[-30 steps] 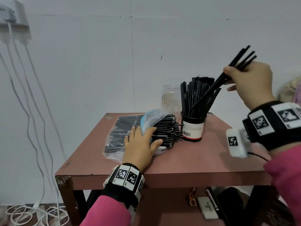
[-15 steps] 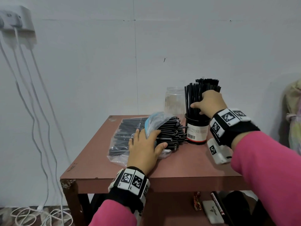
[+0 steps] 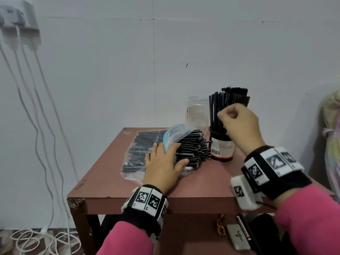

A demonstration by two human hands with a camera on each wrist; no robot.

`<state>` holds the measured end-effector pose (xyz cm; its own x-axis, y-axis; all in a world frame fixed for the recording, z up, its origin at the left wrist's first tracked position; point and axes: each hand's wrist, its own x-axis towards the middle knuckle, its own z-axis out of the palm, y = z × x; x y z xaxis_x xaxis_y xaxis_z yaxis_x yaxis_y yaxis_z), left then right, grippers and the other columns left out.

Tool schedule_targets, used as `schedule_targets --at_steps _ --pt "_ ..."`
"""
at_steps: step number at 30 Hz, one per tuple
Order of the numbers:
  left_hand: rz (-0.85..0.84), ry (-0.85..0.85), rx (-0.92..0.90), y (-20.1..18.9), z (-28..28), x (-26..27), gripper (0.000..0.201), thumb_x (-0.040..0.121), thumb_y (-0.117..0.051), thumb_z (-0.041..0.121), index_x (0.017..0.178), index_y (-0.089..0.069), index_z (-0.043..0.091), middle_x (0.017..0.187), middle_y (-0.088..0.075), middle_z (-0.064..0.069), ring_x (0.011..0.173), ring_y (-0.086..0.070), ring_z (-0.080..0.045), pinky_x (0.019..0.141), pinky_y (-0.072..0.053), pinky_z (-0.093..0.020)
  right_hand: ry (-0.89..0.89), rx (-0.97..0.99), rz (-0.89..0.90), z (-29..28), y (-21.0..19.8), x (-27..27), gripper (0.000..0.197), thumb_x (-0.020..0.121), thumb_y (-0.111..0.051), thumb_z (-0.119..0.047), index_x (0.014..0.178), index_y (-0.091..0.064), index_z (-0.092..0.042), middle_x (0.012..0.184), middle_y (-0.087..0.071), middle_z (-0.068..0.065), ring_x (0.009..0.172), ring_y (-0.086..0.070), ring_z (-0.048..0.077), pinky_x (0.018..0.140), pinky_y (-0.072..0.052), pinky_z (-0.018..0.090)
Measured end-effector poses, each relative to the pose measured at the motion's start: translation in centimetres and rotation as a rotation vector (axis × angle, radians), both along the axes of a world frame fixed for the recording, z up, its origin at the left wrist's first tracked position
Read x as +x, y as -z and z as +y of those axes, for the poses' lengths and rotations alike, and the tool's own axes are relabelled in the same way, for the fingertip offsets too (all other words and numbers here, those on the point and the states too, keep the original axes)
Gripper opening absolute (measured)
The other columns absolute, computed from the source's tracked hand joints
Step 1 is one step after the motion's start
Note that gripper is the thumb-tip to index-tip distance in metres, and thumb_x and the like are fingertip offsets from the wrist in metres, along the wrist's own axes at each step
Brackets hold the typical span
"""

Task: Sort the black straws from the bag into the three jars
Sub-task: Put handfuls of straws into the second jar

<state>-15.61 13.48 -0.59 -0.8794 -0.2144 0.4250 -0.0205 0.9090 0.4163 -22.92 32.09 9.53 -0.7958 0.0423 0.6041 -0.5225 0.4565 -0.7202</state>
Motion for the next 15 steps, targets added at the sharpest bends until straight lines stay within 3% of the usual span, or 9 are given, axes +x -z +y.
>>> schedule_targets --at_steps 3,5,7,8,11,13,15 --pt "0.008 0.005 0.029 0.0 0.1 0.0 0.056 0.092 -0.045 0.056 0.143 -0.030 0.040 0.150 -0.028 -0.004 0.147 -0.005 -0.025 0.117 -0.009 -0.053 -0.136 0.126 -0.192 -1.3 3.6 1.8 0.007 0.086 -0.065 -0.026 0.080 -0.064 -0.028 0.079 -0.063 -0.008 0.080 -0.064 0.016 0.074 -0.055 0.037" --pt "0.006 0.011 0.043 0.0 0.2 0.1 0.058 0.091 -0.048 0.055 0.144 -0.029 0.040 0.150 -0.027 -0.004 0.147 -0.004 -0.025 0.118 -0.008 -0.053 -0.209 0.159 -0.263 -2.1 6.1 2.6 0.008 0.084 -0.068 -0.021 0.080 -0.065 -0.027 0.076 -0.062 -0.007 0.078 -0.063 0.015 0.071 -0.052 0.028" --pt "-0.008 0.021 0.050 -0.2 0.2 0.2 0.064 0.088 -0.052 0.053 0.145 -0.027 0.040 0.152 -0.025 -0.003 0.147 -0.001 -0.025 0.118 -0.005 -0.053 -0.218 0.202 -0.238 -3.0 7.9 3.0 0.007 0.083 -0.070 -0.018 0.085 -0.067 -0.025 0.079 -0.064 -0.007 0.079 -0.061 0.011 0.066 -0.043 0.012" --pt "-0.016 0.027 0.053 -0.2 0.2 0.2 0.067 0.087 -0.054 0.052 0.146 -0.025 0.040 0.152 -0.023 -0.003 0.148 0.000 -0.025 0.118 -0.004 -0.053 -0.221 0.210 -0.220 -3.3 8.5 3.1 0.011 0.082 -0.071 -0.018 0.091 -0.069 -0.024 0.084 -0.066 -0.007 0.081 -0.060 0.010 0.066 -0.040 0.010" --pt "-0.034 0.049 0.069 -0.3 0.2 0.3 0.073 0.085 -0.057 0.051 0.148 -0.021 0.039 0.154 -0.020 -0.004 0.148 0.003 -0.026 0.118 0.000 -0.052 -0.240 0.215 -0.165 -4.1 9.6 3.1 0.025 0.078 -0.075 -0.018 0.102 -0.071 -0.023 0.097 -0.065 -0.004 0.080 -0.056 0.005 0.072 -0.039 0.011" --pt "-0.036 0.059 0.074 -0.3 0.2 0.4 0.075 0.084 -0.057 0.050 0.148 -0.019 0.039 0.155 -0.018 -0.004 0.148 0.005 -0.027 0.119 0.002 -0.052 -0.241 0.236 -0.137 -4.4 10.0 3.1 0.026 0.077 -0.076 -0.017 0.103 -0.072 -0.021 0.099 -0.062 -0.002 0.078 -0.051 0.004 0.071 -0.035 0.007" --pt "-0.037 0.060 0.075 -0.3 0.2 0.3 0.077 0.084 -0.058 0.051 0.148 -0.018 0.038 0.155 -0.018 -0.003 0.148 0.005 -0.026 0.119 0.002 -0.052 -0.247 0.247 -0.129 -4.4 10.2 3.0 0.023 0.079 -0.075 -0.015 0.101 -0.074 -0.019 0.099 -0.061 -0.002 0.087 -0.050 0.005 0.074 -0.033 0.010"
